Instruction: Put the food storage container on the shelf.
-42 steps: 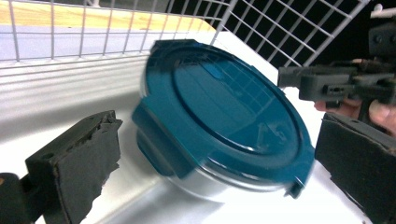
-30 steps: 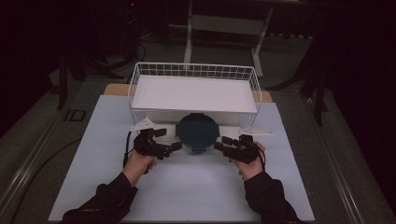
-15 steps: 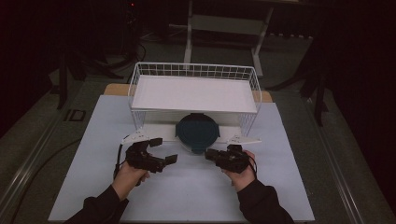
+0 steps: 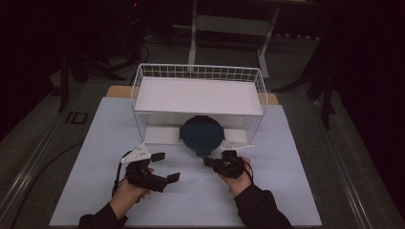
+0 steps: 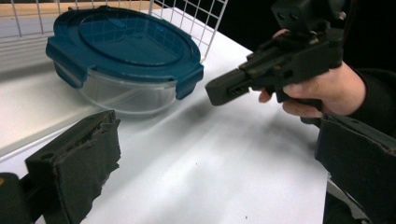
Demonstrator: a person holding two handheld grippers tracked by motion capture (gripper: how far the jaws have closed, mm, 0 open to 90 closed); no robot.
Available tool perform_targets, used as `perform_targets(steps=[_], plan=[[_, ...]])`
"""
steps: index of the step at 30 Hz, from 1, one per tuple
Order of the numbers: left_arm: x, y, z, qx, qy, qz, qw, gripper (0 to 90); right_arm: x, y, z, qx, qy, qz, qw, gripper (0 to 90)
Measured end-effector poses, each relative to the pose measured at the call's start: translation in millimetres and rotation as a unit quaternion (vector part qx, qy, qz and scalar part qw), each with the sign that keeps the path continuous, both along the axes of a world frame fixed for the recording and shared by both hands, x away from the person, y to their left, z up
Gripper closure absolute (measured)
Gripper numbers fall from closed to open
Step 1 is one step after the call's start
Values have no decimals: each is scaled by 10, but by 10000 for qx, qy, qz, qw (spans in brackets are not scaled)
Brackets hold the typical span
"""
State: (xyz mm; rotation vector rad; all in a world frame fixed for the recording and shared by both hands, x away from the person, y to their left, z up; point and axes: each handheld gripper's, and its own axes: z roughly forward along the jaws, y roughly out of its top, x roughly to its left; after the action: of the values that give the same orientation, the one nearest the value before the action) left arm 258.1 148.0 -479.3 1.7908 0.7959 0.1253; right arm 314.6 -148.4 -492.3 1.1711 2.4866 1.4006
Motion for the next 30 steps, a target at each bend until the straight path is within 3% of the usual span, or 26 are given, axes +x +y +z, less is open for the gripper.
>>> perform_targets(steps=[10, 21, 30], plan=[[-145, 36, -67, 107, -125, 64, 9998, 3, 138, 98, -55, -102, -30, -106, 9999, 900], [-127, 66, -103, 22, -140, 113, 9998, 3, 296, 169, -85, -230, -106, -223, 9994, 900], [-124, 55, -108, 33, -182, 85, 9998, 4, 430, 191, -111, -188, -140, -337, 9992, 900]])
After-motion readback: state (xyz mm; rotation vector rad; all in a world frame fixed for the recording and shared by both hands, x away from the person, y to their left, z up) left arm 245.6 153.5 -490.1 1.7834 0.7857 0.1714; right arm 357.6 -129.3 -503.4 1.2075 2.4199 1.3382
